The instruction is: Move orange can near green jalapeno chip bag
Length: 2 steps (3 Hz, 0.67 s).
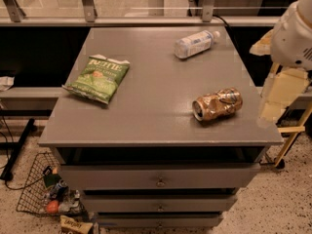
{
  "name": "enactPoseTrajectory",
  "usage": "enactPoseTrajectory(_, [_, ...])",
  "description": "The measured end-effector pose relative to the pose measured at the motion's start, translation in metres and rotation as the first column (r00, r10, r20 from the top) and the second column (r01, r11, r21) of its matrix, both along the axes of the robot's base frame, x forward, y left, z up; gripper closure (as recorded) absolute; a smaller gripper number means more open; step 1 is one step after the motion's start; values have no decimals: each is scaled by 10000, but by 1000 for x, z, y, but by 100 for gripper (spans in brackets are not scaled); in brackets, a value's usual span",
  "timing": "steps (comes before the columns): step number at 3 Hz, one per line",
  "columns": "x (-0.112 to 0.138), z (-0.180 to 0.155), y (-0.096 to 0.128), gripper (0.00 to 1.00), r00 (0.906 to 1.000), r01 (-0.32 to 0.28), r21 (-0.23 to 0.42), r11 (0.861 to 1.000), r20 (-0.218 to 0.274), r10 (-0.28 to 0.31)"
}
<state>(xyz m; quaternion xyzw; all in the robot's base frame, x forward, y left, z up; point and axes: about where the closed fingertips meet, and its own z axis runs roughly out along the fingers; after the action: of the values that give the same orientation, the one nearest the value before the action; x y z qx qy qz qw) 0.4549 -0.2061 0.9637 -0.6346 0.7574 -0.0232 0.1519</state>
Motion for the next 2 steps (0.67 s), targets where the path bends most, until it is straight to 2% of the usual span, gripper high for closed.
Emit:
enactPoseTrajectory(1, [21, -25, 8, 0, 9952, -828, -66, 9965, -526, 824])
enactPoseTrajectory(2, [46, -61, 12, 0, 9828, -1453, -235, 9891, -1183, 1416])
